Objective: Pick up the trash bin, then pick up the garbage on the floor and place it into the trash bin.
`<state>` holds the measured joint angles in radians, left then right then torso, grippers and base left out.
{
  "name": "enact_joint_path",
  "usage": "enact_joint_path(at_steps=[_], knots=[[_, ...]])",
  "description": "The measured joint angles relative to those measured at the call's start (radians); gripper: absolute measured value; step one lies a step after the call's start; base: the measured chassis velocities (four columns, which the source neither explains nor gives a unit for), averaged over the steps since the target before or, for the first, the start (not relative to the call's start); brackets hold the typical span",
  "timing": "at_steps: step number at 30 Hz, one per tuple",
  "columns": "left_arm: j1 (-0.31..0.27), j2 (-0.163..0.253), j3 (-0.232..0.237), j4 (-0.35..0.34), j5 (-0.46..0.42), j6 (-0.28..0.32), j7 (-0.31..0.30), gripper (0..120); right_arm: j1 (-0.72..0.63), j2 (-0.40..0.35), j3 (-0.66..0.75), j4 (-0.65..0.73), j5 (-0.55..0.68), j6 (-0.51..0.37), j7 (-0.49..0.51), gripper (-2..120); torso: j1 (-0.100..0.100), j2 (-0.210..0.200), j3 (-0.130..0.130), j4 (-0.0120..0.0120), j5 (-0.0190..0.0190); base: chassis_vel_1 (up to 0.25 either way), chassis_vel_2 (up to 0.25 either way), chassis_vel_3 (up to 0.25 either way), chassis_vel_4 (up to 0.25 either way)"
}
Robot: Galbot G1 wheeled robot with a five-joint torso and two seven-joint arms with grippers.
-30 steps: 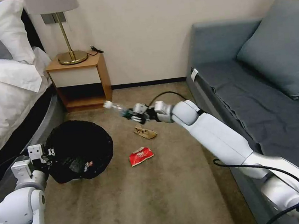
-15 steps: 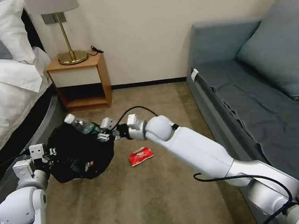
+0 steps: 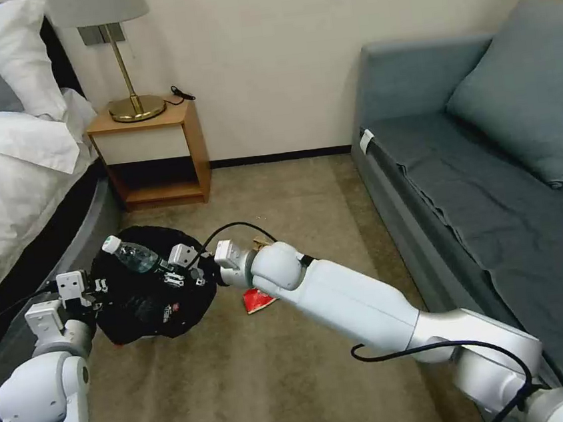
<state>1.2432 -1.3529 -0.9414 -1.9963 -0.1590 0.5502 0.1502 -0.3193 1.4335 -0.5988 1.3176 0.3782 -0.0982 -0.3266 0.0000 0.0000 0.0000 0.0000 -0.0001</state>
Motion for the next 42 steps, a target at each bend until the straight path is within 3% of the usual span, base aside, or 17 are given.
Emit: enact_joint_path(at_steps=[8, 11, 18, 27, 36, 42], knots=[[0.002, 0.004, -0.007, 0.014, -0.001, -0.002, 0.0, 3, -0.023, -0.013, -0.01, 0.022, -0.015, 0.003, 0.026, 67, 0.0, 0.0, 0.0, 0.0, 0.0001, 0.0, 0.0, 0.0, 0.0], [-0.002, 0.005, -0.007, 0.018, 0.0, -0.003, -0.001, 3, -0.029, -0.018, -0.007, 0.024, -0.016, 0.004, 0.026, 84, 0.0, 0.0, 0.0, 0.0, 0.0001, 0.0, 0.0, 0.0, 0.0], [-0.004, 0.005, -0.008, 0.024, 0.001, -0.005, -0.002, 3, -0.03, -0.021, -0.005, 0.039, -0.008, 0.004, 0.028, 99, 0.0, 0.0, 0.0, 0.0, 0.0001, 0.0, 0.0, 0.0, 0.0], [-0.021, 0.033, -0.053, 0.044, -0.009, -0.007, -0.004, 3, -0.026, -0.036, 0.04, 0.067, 0.067, -0.005, 0.091, 100, 0.0, 0.0, 0.0, 0.0002, 0.0001, 0.0, 0.0, 0.0, 0.0], [-0.025, 0.036, -0.083, 0.038, -0.029, -0.001, -0.005, 3, -0.164, -0.099, 0.285, 0.014, 0.157, -0.194, 0.361, 100, 0.0, 0.0, 0.0, -0.0002, 0.0003, 0.0, 0.0, 0.0, 0.0], [-0.024, 0.045, -0.107, 0.049, -0.029, -0.002, -0.005, 3, -0.199, -0.145, 0.335, 0.003, 0.193, -0.24, 0.422, 100, 0.0, 0.0, 0.0, -0.0002, 0.0004, 0.0, 0.0, 0.0, 0.0]])
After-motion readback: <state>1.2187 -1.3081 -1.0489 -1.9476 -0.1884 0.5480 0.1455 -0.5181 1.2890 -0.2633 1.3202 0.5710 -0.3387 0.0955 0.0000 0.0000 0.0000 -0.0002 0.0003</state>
